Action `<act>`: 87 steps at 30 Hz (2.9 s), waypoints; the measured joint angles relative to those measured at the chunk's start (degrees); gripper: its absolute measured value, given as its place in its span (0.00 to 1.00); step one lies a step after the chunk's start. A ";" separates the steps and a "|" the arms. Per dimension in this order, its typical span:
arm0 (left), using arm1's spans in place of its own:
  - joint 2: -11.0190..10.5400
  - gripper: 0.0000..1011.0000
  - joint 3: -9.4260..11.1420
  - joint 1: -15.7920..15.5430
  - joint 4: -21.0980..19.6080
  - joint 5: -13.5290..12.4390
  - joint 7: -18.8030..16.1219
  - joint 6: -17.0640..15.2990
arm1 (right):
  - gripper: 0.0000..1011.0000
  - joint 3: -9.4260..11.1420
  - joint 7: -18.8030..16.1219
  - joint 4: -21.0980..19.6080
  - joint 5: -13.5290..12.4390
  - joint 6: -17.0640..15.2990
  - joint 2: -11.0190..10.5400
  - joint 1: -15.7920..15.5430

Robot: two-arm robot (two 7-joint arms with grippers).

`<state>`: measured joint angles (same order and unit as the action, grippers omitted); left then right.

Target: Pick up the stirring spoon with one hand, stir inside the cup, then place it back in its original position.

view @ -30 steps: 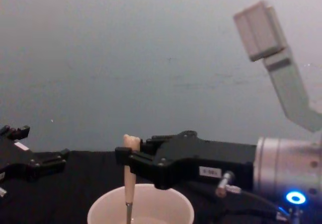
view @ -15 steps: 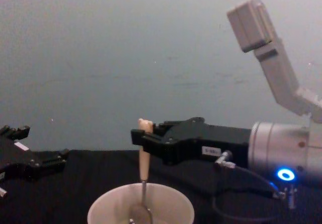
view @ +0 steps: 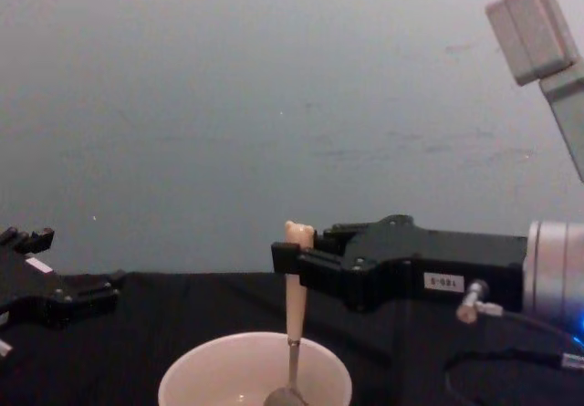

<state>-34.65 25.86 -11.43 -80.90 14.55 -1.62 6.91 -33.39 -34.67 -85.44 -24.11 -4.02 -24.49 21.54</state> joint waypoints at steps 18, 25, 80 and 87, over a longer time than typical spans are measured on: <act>0.00 0.99 0.00 0.00 0.00 0.00 0.00 0.00 | 0.21 -0.31 1.67 -0.76 -2.49 -0.86 0.74 -0.31; 0.00 0.99 0.00 0.00 0.00 0.00 0.00 0.00 | 0.21 0.66 2.61 -1.03 -3.75 -1.14 0.93 -0.37; 0.00 0.99 0.00 0.00 0.00 0.00 0.00 0.00 | 0.21 13.33 8.55 -6.44 -21.62 -2.45 -9.66 -5.70; 0.00 0.99 0.00 0.00 0.00 0.00 0.00 0.00 | 0.21 11.98 8.65 -5.00 -20.17 -2.29 -9.25 -5.45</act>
<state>-34.65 25.86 -11.43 -80.90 14.55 -1.62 6.91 -21.41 -26.02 -90.44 -44.28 -6.31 -33.74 16.09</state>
